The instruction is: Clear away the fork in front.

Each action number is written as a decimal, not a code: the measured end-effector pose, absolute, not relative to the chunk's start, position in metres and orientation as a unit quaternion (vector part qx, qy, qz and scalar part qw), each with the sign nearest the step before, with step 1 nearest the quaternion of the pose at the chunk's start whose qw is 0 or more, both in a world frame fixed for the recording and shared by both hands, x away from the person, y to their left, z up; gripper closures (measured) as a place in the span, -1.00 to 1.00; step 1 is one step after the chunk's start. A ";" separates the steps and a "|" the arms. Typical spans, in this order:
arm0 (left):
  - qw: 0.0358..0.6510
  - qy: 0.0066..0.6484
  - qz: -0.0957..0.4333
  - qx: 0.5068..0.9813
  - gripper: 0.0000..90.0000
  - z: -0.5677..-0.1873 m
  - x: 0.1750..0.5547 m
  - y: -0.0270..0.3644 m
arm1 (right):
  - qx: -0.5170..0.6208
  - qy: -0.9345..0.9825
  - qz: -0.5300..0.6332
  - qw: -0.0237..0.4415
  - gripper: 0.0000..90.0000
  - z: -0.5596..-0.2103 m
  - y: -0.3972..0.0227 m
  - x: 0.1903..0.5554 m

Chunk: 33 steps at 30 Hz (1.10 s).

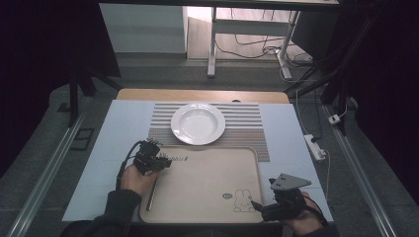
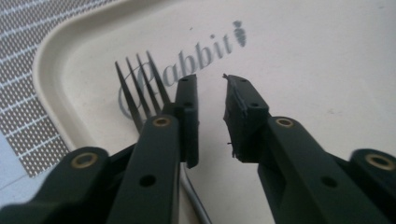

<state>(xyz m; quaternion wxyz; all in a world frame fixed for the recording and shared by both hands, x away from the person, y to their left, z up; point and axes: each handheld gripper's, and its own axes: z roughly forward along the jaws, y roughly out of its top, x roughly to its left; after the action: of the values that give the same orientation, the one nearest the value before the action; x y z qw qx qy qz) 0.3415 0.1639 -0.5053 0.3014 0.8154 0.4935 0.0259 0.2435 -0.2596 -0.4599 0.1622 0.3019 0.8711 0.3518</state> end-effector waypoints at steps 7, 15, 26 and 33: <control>0.321 0.469 0.029 0.822 0.42 -0.496 0.335 0.162 | 0.303 0.870 0.353 0.161 -0.86 -0.459 -0.259 0.243; 0.341 0.450 0.029 0.825 0.09 -0.487 0.328 0.159 | 0.299 0.870 0.356 0.163 -0.86 -0.458 -0.257 0.242; 0.375 0.402 0.044 0.834 -0.50 -0.476 0.315 0.163 | 0.305 0.868 0.355 0.167 -0.90 -0.458 -0.256 0.241; 0.386 0.399 0.035 0.831 -0.69 -0.470 0.303 0.169 | 0.304 0.866 0.355 0.178 -0.94 -0.455 -0.251 0.235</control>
<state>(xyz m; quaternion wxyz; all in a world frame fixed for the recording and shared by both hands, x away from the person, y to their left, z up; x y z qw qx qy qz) 0.3031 0.1690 -0.4698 0.3861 0.8308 0.3993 0.0347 0.2354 -0.2515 -0.4547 0.1777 0.3040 0.8662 0.3545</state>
